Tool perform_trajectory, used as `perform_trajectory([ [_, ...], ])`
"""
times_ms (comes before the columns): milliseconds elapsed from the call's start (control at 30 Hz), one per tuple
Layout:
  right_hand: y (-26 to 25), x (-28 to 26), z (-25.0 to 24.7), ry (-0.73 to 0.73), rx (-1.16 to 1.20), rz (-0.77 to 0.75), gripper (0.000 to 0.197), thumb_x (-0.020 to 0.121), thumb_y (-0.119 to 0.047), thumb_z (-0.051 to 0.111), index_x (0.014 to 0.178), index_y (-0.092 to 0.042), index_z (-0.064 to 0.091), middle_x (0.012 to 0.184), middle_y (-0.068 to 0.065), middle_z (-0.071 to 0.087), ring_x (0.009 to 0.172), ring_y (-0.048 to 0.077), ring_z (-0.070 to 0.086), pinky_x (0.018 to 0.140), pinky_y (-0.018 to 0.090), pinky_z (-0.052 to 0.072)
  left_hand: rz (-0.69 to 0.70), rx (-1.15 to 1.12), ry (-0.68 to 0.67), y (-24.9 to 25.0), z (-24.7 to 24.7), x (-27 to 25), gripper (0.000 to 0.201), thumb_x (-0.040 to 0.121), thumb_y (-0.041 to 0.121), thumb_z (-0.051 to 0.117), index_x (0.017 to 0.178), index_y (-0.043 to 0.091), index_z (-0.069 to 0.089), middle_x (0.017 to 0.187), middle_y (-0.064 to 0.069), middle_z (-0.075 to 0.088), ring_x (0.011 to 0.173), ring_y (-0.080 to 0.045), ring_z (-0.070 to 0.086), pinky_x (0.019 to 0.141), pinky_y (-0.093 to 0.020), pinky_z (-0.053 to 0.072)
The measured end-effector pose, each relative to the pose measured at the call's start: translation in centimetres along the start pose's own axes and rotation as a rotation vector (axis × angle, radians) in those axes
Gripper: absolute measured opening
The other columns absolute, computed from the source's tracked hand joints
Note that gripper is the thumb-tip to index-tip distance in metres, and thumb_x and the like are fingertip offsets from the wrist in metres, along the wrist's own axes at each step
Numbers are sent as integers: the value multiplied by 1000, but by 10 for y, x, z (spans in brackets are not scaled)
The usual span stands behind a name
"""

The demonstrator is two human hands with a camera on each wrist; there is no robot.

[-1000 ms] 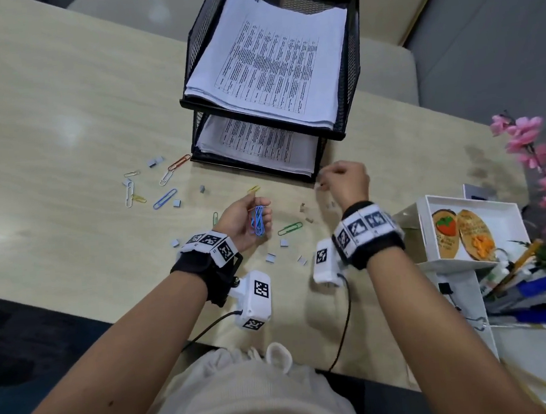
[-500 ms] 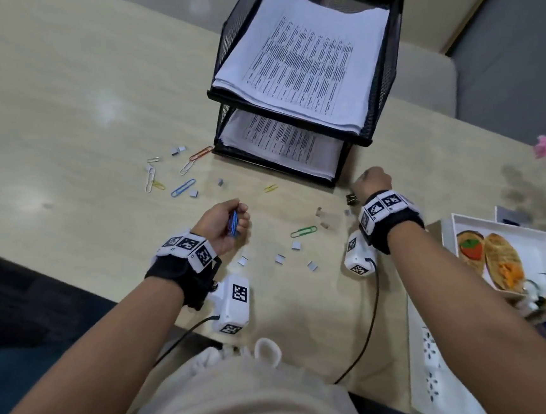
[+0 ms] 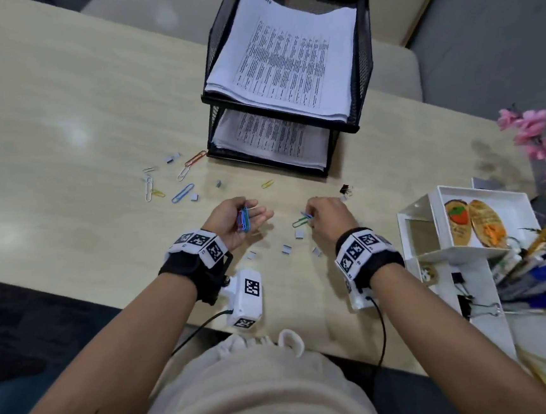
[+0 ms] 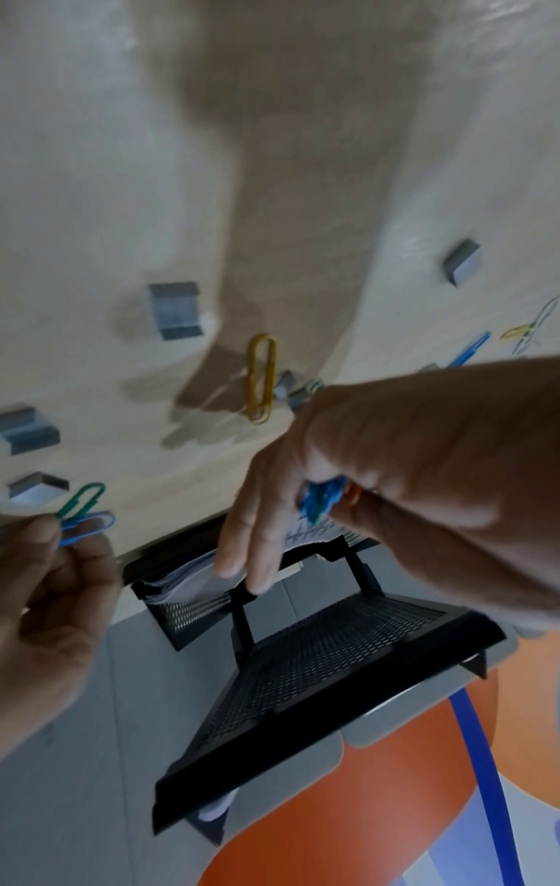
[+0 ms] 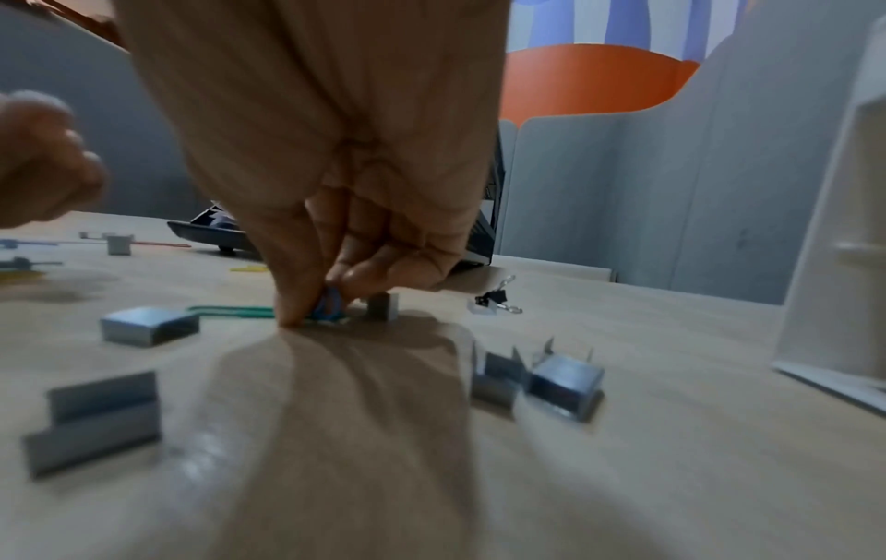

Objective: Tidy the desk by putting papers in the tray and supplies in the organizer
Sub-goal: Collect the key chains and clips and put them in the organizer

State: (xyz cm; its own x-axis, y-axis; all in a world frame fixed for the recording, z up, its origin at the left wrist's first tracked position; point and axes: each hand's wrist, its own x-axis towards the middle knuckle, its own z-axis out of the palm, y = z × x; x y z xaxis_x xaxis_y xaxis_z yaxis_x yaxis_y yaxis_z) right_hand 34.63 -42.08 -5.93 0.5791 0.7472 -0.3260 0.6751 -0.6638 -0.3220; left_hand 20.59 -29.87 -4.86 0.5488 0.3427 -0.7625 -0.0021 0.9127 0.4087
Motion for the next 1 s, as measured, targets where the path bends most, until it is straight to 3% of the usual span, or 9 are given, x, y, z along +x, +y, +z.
perform_trajectory([
  [67,-3,-3,0,-3,-88,-19,15,83,3,47,87,-7,57,103,14,59,97,32,55,74,33,44,14,-26,15,4,-6,-2,33,101,18,30,77,3,47,82,-14,55,49,-23,69,45,-21,54],
  [167,-10,-6,-2,-66,-204,-35,18,82,2,46,97,-6,54,113,13,54,107,31,49,79,36,44,38,-45,14,10,-14,-4,30,100,15,31,77,4,47,84,-13,53,73,-25,62,46,-19,54],
  [300,-42,3,-6,-12,150,11,13,83,-3,54,76,-14,50,94,14,62,90,27,57,75,30,47,41,-67,-7,22,-20,-2,33,100,15,28,79,3,49,87,-14,55,97,-27,57,45,-18,53],
  [400,-91,10,-10,-39,458,-115,33,77,-2,67,61,-24,48,66,0,54,65,14,52,64,23,40,22,-97,-40,30,-28,3,43,102,26,22,80,4,51,73,-15,64,61,-21,68,41,-19,51],
  [500,-125,18,-16,-75,562,-171,12,78,-5,70,76,-14,61,63,-7,54,53,0,52,57,11,44,16,-110,-69,41,-38,7,54,102,37,17,77,7,54,61,-12,69,50,-17,65,46,-18,52],
  [567,-123,34,-16,32,501,-114,4,82,-7,66,86,-5,68,75,3,64,69,9,59,71,17,50,13,-92,-48,52,-45,6,51,102,37,19,72,9,50,50,-8,62,42,-14,60,40,-14,47],
  [667,-104,55,-9,79,226,-26,16,88,-5,55,95,-5,69,99,14,68,97,27,61,92,37,49,-12,0,-10,67,-59,5,43,101,32,25,66,14,42,34,2,47,25,-6,42,28,-8,30],
  [833,-91,54,8,74,-59,-57,26,76,14,45,90,-1,61,99,18,57,91,33,59,79,37,48,-33,126,-1,83,-77,7,39,101,28,28,65,17,37,31,5,35,22,-4,28,24,-11,19],
  [1000,-92,44,13,21,5,153,25,83,7,44,103,4,60,115,22,58,106,36,57,88,37,47,-55,198,-10,86,-77,10,40,101,32,30,64,17,36,31,6,33,22,-4,28,24,-12,18],
])
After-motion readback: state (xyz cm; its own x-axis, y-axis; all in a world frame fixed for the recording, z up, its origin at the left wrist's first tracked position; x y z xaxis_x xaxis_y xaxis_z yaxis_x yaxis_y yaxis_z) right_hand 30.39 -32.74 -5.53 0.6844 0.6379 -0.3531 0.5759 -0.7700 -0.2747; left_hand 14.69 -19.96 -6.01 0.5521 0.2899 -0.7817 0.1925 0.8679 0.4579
